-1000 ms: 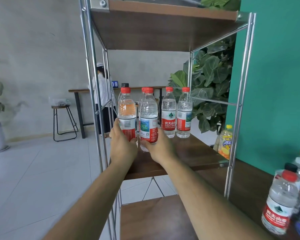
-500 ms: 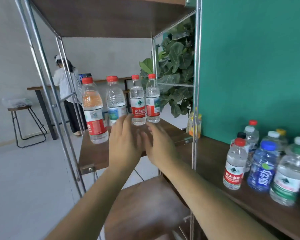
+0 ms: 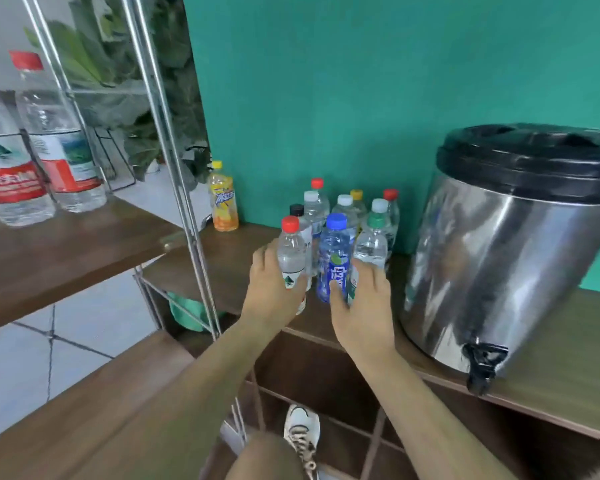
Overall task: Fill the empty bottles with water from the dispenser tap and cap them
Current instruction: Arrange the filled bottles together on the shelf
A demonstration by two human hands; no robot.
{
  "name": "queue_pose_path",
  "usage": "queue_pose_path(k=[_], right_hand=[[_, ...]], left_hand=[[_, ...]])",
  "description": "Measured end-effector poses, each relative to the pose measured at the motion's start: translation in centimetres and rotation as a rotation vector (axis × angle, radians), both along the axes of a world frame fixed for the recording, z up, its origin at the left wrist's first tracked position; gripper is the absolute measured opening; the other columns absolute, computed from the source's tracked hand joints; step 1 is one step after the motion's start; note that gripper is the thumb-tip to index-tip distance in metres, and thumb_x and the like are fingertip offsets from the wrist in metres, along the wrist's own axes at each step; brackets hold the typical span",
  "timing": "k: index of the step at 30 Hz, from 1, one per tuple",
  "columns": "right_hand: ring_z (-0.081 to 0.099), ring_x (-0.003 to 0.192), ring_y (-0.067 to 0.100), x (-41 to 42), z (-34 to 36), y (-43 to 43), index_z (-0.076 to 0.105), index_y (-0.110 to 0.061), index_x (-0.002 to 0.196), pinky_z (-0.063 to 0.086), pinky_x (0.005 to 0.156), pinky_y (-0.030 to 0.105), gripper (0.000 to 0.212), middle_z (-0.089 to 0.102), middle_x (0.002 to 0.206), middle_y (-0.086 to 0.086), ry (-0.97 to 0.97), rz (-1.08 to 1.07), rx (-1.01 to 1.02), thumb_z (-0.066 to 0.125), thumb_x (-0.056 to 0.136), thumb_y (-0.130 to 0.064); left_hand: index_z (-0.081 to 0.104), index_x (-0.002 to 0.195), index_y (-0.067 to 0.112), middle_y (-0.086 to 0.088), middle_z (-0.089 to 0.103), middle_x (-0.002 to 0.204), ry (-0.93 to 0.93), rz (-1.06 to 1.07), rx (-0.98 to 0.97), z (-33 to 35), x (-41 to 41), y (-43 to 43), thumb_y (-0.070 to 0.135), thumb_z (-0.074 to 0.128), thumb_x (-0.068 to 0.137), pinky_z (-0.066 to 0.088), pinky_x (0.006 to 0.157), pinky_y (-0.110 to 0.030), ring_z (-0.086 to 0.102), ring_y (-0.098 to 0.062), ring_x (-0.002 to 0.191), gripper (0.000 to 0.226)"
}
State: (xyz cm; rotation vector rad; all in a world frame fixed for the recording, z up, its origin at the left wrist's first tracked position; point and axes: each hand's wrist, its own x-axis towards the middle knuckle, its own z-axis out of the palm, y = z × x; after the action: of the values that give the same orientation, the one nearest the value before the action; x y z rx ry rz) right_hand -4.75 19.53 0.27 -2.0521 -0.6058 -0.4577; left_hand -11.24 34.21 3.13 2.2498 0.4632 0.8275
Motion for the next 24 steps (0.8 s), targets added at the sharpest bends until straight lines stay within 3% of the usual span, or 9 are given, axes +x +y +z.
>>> queue_pose_path(k=[4, 6, 8, 10, 13, 19, 24], right_hand=[[0.041, 0.135, 0.034, 3.8, -2.5, 0.1, 0.041, -0.003, 0.150, 0.034, 0.114, 0.043, 0.075, 0.045, 0.145, 0.016, 0.186, -0.163, 0.047, 0.079, 0.090, -0.027], [0.043, 0.136, 0.036, 6.0, -3.5, 0.5, 0.037, -0.005, 0.151, 0.036, 0.115, 0.047, 0.080, 0.047, 0.145, 0.017, 0.276, -0.172, 0.061, 0.081, 0.088, -0.028], [0.047, 0.135, 0.036, 8.0, -4.6, 1.1, 0.036, -0.007, 0.152, 0.041, 0.112, 0.049, 0.081, 0.050, 0.143, 0.016, 0.358, -0.169, 0.084, 0.081, 0.088, -0.028], [0.054, 0.128, 0.034, 9.4, -5.7, 1.6, 0.038, -0.012, 0.148, 0.047, 0.107, 0.052, 0.080, 0.055, 0.137, 0.013, 0.404, -0.157, 0.122, 0.083, 0.085, -0.028], [0.064, 0.114, 0.028, 9.9, -6.8, 1.7, 0.042, -0.019, 0.138, 0.056, 0.095, 0.051, 0.074, 0.060, 0.127, 0.005, 0.434, -0.154, 0.177, 0.087, 0.080, -0.030], [0.066, 0.113, 0.021, 5.2, -4.6, 0.2, 0.049, -0.023, 0.135, 0.055, 0.092, 0.038, 0.066, 0.065, 0.124, -0.003, 0.333, -0.082, 0.289, 0.088, 0.082, -0.033], [0.063, 0.113, -0.006, -1.3, 3.0, -0.1, 0.052, -0.035, 0.138, 0.053, 0.092, 0.016, 0.068, 0.064, 0.124, -0.029, 0.186, 0.221, 0.299, 0.088, 0.081, -0.037]], left_hand=[[0.014, 0.161, 0.016, -0.008, 0.027, 0.158, 0.129, 0.072, -0.172, -2.7, 3.7, 1.6, 0.036, 0.076, 0.089, 0.035, 0.118, -0.049, 0.031, -0.028, 0.147, 0.097], [0.022, 0.156, 0.018, -0.005, 0.037, 0.151, 0.137, 0.073, -0.246, -4.2, 5.1, 2.2, 0.035, 0.078, 0.088, 0.041, 0.112, -0.050, 0.041, -0.027, 0.140, 0.089], [0.033, 0.139, 0.018, -0.003, 0.050, 0.137, 0.128, 0.077, -0.298, -5.5, 6.2, 2.7, 0.034, 0.078, 0.087, 0.048, 0.105, -0.047, 0.054, -0.026, 0.128, 0.070], [0.034, 0.122, 0.019, -0.002, 0.056, 0.127, 0.121, 0.082, -0.285, -6.3, 6.9, 3.1, 0.035, 0.077, 0.089, 0.051, 0.098, -0.043, 0.060, -0.025, 0.118, 0.056], [0.032, 0.113, 0.021, 0.001, 0.059, 0.117, 0.122, 0.096, -0.237, -6.3, 6.8, 3.2, 0.036, 0.077, 0.089, 0.049, 0.087, -0.033, 0.062, -0.022, 0.108, 0.053], [0.037, 0.122, 0.025, 0.005, 0.064, 0.118, 0.102, 0.089, -0.154, -2.4, 1.5, 1.4, 0.040, 0.077, 0.089, 0.057, 0.083, -0.035, 0.067, -0.019, 0.108, 0.055], [0.033, 0.135, 0.036, 0.027, 0.054, 0.108, 0.059, 0.112, -0.008, 5.9, -7.5, -0.3, 0.059, 0.068, 0.087, 0.057, 0.083, -0.036, 0.060, -0.007, 0.098, 0.064]])
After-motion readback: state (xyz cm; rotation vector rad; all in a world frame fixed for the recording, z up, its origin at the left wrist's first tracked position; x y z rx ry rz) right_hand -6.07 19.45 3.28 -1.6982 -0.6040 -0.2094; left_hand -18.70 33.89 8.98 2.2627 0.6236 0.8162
